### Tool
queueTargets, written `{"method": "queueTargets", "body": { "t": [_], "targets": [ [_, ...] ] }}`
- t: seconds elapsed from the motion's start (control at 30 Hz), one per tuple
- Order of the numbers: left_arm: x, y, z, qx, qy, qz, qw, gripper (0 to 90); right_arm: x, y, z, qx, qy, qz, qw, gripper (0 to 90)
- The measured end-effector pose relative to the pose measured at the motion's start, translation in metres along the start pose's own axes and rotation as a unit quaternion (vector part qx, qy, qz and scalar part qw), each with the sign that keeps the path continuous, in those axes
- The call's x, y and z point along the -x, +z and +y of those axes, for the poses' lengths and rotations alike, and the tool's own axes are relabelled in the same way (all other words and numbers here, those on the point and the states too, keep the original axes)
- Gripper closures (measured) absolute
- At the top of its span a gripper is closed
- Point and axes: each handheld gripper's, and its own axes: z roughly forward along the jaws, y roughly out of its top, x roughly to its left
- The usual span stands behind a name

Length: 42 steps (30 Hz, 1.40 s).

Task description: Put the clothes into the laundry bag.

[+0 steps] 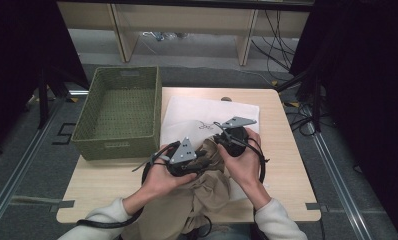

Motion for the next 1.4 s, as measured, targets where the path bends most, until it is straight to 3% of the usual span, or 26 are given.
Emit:
{"method": "queueTargets", "body": {
  "t": [0.03,0.1,0.17,0.27,0.3,0.4,0.43,0.5,0.53,0.67,0.7,0.77,0.83,0.93,1.0,1.07,1.17,1.2,1.23,1.4],
  "targets": [
    [0.000,0.010,-0.004,-0.023,-0.011,-0.003,0.9997,76.5,0.000,0.000,0.000,0.002,-0.011,0.002,0.9999,88.3],
    [-0.002,0.019,-0.008,-0.047,-0.014,-0.001,0.9988,81.9,-0.001,-0.001,0.000,-0.003,-0.003,0.003,1.0000,88.3],
    [-0.006,0.025,-0.011,-0.073,-0.007,0.011,0.9972,84.2,-0.002,-0.001,0.000,-0.001,-0.006,0.004,1.0000,88.3],
    [-0.011,0.032,-0.016,-0.086,-0.012,0.021,0.9961,84.1,-0.004,-0.002,0.000,-0.003,0.007,0.004,1.0000,88.3],
    [-0.015,0.037,-0.020,-0.103,-0.016,0.020,0.9944,83.4,-0.003,-0.001,0.001,-0.002,-0.005,0.007,1.0000,88.3],
    [-0.015,0.037,-0.021,-0.102,-0.017,0.023,0.9944,78.8,-0.006,-0.001,0.000,-0.004,0.006,0.007,1.0000,88.3],
    [-0.013,0.033,-0.020,-0.086,-0.022,0.022,0.9958,76.4,-0.003,-0.001,0.000,-0.004,-0.007,0.008,0.9999,88.3],
    [-0.012,0.024,-0.016,-0.071,-0.021,0.025,0.9969,71.6,-0.002,0.000,-0.001,-0.005,-0.003,0.006,1.0000,88.3],
    [-0.010,0.019,-0.014,-0.055,-0.029,0.027,0.9977,68.2,-0.001,0.000,-0.001,-0.005,0.000,0.006,1.0000,88.3],
    [-0.008,0.000,-0.008,-0.036,-0.023,0.041,0.9983,50.8,0.001,-0.001,-0.001,-0.007,0.003,0.004,1.0000,88.3],
    [-0.006,-0.007,-0.005,-0.041,-0.030,0.031,0.9982,50.8,0.002,0.000,-0.001,-0.005,-0.012,0.006,0.9999,88.3],
    [-0.001,-0.023,-0.002,-0.049,-0.033,0.012,0.9982,39.9,0.000,0.000,-0.001,-0.010,0.004,0.004,0.9999,88.3],
    [0.004,-0.030,-0.004,-0.053,-0.039,0.002,0.9978,34.1,0.000,0.000,-0.001,-0.010,0.004,0.004,0.9999,88.3],
    [0.006,-0.037,-0.006,-0.063,-0.037,-0.002,0.9973,29.5,0.000,0.000,-0.001,-0.011,0.009,0.005,0.9999,88.3],
    [0.007,-0.043,-0.011,-0.075,-0.030,0.008,0.9967,26.6,0.000,-0.001,-0.001,-0.011,0.008,0.004,0.9999,88.3],
    [0.006,-0.047,-0.018,-0.091,-0.027,0.017,0.9953,24.2,0.002,0.000,-0.001,-0.007,-0.009,0.004,0.9999,88.3],
    [0.005,-0.048,-0.024,-0.105,-0.028,0.024,0.9938,24.0,0.002,0.000,-0.001,-0.008,-0.007,0.004,0.9999,88.3],
    [0.006,-0.047,-0.028,-0.106,-0.041,0.021,0.9934,23.9,0.002,0.000,-0.001,-0.009,-0.008,0.004,0.9999,88.3],
    [0.005,-0.043,-0.033,-0.117,-0.033,0.027,0.9923,23.7,-0.001,-0.001,-0.001,-0.016,0.017,0.002,0.9997,88.2],
    [0.008,-0.031,-0.044,-0.143,-0.036,0.011,0.9890,25.9,0.000,0.000,-0.001,-0.013,0.002,0.004,0.9999,88.3]
  ]
}}
